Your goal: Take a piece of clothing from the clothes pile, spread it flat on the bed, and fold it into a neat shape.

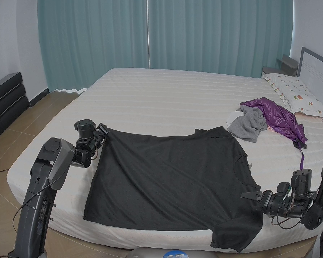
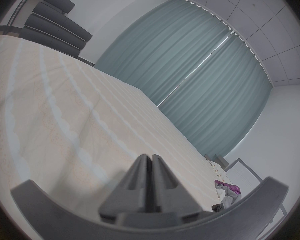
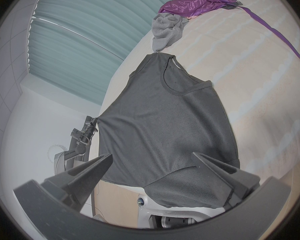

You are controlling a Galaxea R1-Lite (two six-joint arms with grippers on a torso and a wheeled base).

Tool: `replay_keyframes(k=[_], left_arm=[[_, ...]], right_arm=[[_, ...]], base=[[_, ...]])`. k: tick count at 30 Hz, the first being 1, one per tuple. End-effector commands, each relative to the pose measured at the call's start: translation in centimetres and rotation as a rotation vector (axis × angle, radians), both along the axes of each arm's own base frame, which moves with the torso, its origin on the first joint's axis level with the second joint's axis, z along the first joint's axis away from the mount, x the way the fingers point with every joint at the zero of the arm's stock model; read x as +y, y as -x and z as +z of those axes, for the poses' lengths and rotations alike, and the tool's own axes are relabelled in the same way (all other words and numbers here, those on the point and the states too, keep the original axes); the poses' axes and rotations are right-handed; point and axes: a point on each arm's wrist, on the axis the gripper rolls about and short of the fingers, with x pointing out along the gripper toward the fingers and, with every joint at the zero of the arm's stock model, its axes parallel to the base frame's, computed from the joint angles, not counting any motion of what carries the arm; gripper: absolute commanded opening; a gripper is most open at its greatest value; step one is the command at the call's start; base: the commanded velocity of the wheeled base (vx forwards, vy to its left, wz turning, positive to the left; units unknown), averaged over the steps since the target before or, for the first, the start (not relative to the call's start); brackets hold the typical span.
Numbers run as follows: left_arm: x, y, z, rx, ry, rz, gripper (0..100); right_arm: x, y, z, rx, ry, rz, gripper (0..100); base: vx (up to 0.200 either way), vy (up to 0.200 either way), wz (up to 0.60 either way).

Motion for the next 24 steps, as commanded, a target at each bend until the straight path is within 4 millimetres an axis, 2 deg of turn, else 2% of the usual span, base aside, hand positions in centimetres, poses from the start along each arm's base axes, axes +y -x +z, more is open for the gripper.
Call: replay_keyframes(k=[1,10,11,12,13,17,19,21,24], left_arm=[[-0.1,0.0,0.0,0.001,0.001,-0.003,100],[0.0,0.8,-0.3,0.047,-0.003,0.018,100],[0.3,1.5,0.7,0.063,0.003,0.026,100],[0.3,1.6,0.7,0.066,0.005,0.026,100],[1.2,3.1,2.3,0.101,0.034,0.04,100],[2.1,6.4,6.2,0.063,0.11,0.042,100],[2.3,7.4,7.2,0.053,0.119,0.038,100],[2.1,10.6,8.9,0.086,0.117,0.027,100],[1.7,14.4,9.6,0.156,0.124,-0.02,100]], right_arm=[[0.0,0.4,-0.2,0.019,0.002,0.001,100],[0.0,0.4,-0.1,0.021,-0.003,-0.005,100],[-0.1,0.4,-0.1,0.021,-0.003,-0.006,100],[-0.1,0.4,-0.1,0.021,-0.003,-0.006,100],[-0.1,0.4,-0.1,0.018,-0.003,-0.006,100],[-0.1,0.5,0.1,0.01,-0.006,-0.009,100],[-0.1,0.5,0.1,0.01,-0.006,-0.009,100],[-0.1,0.5,0.2,0.007,-0.007,-0.011,100],[-0.1,0.4,0.2,0.005,-0.009,-0.012,100]], base=[[0.0,0.0,0.0],[0.0,0.0,0.0],[0.0,0.0,0.0],[0.0,0.0,0.0],[0.0,0.0,0.0],[0.0,0.0,0.0],[0.0,0.0,0.0],[0.0,0.0,0.0],[0.0,0.0,0.0]])
